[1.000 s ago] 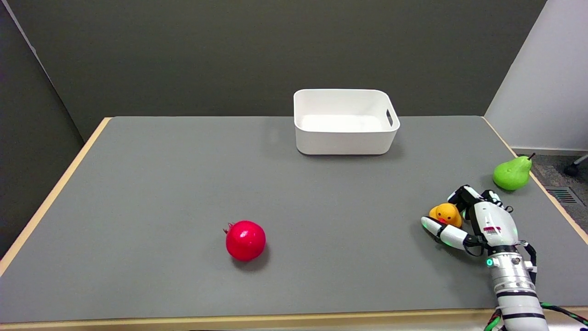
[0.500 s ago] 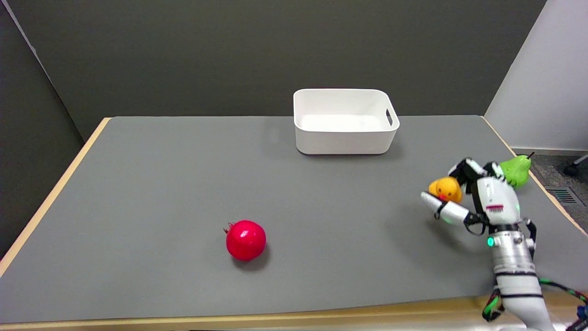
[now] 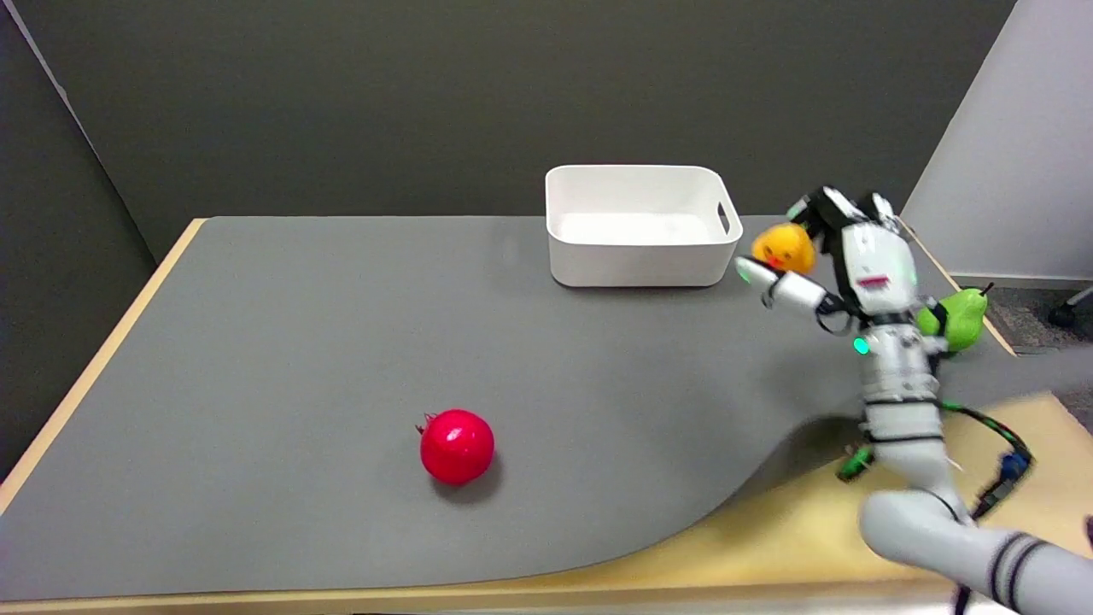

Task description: Pick up the yellow duck.

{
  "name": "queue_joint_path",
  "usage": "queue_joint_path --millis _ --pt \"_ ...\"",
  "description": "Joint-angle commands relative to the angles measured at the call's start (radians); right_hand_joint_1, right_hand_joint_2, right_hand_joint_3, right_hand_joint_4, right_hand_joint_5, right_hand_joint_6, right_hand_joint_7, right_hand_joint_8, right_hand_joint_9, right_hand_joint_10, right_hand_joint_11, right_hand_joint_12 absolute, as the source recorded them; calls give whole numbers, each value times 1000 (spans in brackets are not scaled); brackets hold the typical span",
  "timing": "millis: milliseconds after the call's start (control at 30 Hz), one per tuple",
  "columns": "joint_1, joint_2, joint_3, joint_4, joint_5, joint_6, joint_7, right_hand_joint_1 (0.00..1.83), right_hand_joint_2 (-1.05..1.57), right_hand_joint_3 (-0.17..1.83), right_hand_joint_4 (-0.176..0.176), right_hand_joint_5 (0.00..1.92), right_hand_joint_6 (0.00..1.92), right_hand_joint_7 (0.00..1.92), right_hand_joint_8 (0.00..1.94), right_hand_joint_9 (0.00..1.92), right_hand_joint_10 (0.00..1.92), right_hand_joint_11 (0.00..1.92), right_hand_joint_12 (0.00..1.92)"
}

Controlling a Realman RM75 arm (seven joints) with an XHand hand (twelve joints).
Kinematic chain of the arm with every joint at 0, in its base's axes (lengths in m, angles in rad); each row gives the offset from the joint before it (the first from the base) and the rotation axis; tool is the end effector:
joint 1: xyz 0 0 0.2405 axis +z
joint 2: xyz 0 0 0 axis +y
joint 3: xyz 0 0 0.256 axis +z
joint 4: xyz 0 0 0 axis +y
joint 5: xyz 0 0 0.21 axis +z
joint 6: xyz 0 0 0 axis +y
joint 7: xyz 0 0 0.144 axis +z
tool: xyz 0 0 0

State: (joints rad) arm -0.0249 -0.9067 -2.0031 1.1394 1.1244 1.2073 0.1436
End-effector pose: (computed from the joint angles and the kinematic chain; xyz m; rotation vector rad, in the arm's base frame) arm -0.2527 -0.2822 0.4336 1.2859 0.1515 0.7427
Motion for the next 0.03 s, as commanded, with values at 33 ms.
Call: queue_joint_path --millis 33 --pt "446 -199 -110 -28 -2 -219 -196 1164 1288 115 -176 501 1445 698 1782 729 1891 141 1921"
